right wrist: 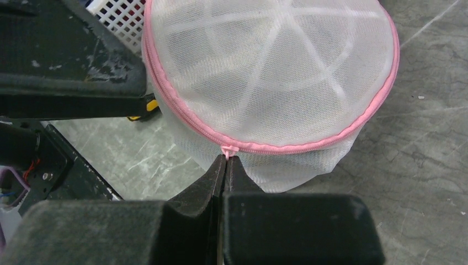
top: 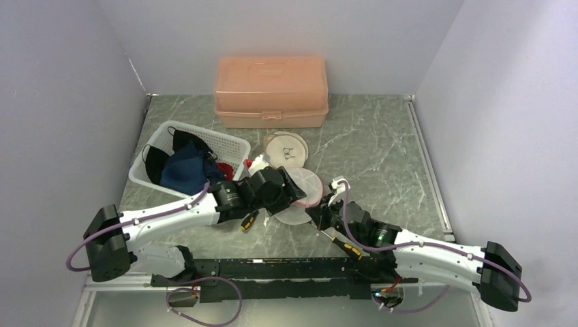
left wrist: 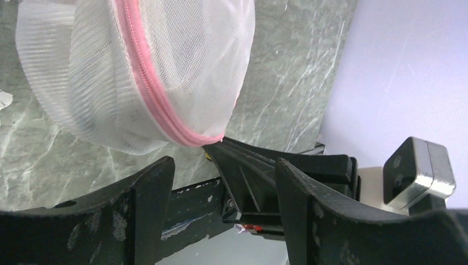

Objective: Unzip the laundry bag and remove the bra
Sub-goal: Unzip the laundry bag at the center of the board.

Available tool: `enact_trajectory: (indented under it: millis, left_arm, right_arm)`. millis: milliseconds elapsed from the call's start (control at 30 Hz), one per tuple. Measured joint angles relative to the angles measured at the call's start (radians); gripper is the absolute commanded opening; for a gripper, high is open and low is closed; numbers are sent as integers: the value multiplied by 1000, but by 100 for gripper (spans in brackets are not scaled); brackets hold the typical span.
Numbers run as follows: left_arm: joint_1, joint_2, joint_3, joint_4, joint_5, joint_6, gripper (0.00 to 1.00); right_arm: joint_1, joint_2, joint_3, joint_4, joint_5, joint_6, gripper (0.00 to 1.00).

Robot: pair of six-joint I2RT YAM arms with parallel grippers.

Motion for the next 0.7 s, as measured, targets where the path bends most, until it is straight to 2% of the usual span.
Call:
enact_trajectory:
  millis: [233,300,400,567,700]
  left_arm:
    - [0,68,53,-27,-22,-33,70]
    - [0,97,61,-37,-22,-39,67]
    - [0,118,62,-53,-23,-43,57]
    - [1,128,61,-53,-38,-43,21]
    - [5,140,61,-51,-50,-35,11]
  right_arm:
    - [0,-32,0,0,0,-4,0]
    - [1,-40,0,0,0,-5,0]
    - [2,-47,0,0,-1,-8,0]
    - [8,-51,0,0,-10,-13,0]
    - [13,-59,0,-2,-19,-13,0]
